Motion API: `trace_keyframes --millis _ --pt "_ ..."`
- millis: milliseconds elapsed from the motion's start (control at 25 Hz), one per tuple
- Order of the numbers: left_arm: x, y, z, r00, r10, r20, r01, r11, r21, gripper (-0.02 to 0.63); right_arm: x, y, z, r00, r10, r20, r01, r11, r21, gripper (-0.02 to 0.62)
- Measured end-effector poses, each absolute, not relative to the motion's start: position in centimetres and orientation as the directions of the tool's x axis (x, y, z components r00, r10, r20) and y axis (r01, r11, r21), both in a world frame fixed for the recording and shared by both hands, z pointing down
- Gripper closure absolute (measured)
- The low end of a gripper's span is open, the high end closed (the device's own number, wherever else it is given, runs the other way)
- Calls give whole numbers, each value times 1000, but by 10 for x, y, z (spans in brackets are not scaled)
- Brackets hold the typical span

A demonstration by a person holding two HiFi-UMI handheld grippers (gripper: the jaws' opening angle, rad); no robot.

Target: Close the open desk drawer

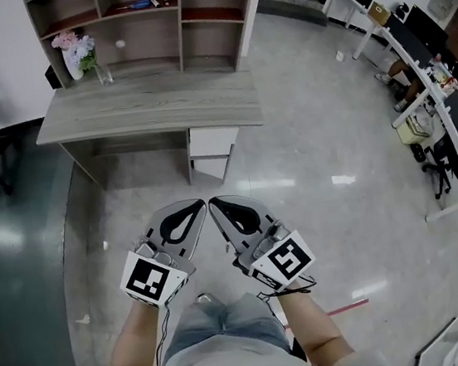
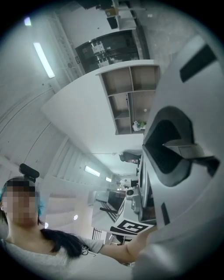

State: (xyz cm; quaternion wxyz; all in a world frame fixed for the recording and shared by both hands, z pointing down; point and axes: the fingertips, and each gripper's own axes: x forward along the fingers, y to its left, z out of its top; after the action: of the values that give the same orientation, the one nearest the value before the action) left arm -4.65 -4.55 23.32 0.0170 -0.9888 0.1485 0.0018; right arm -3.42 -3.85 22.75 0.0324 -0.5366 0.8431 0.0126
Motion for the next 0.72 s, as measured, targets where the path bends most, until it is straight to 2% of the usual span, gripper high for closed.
trace_keyframes --millis 360,720 --pt "-44 -10 220 941 -338 -26 -339 -940 -31 600 -31 2 218 -446 -894 -47 -895 446 1 589" --pt "-34 28 220 944 -328 -38 -329 -944 -15 600 -21 45 217 -436 -900 -22 -900 436 25 589"
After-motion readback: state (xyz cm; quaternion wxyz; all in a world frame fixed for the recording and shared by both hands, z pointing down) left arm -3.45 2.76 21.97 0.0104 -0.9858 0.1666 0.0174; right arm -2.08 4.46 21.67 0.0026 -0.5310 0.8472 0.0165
